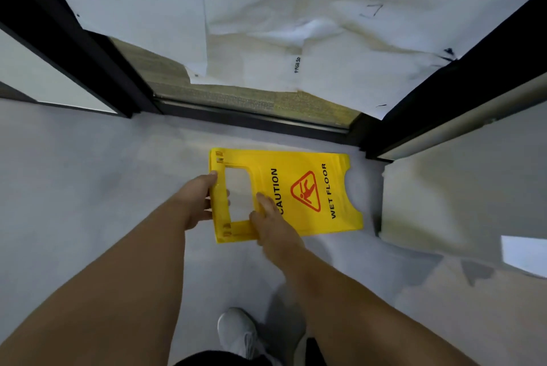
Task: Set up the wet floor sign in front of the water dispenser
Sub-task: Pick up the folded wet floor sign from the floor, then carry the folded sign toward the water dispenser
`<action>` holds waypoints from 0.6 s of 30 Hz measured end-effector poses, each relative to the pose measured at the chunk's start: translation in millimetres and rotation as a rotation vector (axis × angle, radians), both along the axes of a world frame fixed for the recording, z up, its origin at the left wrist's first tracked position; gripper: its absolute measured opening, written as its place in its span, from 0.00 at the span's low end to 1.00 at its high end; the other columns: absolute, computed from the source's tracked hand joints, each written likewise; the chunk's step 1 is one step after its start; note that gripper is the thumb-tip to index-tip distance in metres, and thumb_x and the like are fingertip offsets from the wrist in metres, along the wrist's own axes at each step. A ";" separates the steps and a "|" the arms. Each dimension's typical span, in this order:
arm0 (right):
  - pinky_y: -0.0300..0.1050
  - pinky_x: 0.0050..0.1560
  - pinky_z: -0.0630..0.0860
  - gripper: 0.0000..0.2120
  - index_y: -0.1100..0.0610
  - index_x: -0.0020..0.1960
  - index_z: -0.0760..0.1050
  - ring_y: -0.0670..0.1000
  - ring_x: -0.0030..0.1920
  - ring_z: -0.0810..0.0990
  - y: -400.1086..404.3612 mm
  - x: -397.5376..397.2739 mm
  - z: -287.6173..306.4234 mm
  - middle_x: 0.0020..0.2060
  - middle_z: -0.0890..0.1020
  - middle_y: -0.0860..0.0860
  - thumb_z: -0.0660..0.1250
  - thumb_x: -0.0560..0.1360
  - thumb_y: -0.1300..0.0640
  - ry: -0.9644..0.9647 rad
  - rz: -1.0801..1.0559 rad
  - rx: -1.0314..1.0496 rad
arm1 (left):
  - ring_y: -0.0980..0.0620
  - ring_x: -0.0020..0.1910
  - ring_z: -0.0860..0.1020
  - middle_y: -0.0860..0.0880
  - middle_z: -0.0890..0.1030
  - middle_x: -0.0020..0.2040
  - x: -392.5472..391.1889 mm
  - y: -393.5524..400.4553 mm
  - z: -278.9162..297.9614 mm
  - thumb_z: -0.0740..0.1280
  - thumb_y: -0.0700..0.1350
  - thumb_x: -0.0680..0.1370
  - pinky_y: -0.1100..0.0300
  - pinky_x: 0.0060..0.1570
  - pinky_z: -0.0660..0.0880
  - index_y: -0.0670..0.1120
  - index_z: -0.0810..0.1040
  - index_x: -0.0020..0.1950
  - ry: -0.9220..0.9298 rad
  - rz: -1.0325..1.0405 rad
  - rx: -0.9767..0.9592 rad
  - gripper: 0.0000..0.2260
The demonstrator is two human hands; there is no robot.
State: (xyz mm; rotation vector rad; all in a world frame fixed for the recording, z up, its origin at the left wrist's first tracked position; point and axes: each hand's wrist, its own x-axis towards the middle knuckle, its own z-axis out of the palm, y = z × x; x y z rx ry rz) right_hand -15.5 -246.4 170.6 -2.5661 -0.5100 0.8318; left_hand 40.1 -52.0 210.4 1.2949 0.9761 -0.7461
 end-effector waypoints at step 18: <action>0.42 0.48 0.74 0.25 0.42 0.69 0.62 0.52 0.61 0.75 -113.8 -20.5 134.7 0.72 0.65 0.44 0.65 0.76 0.58 0.001 -0.079 0.082 | 0.36 0.43 0.85 0.35 0.79 0.53 -13.0 -85.4 158.9 0.50 0.57 0.82 0.44 0.40 0.82 0.59 0.67 0.69 -0.138 -0.005 -0.178 0.17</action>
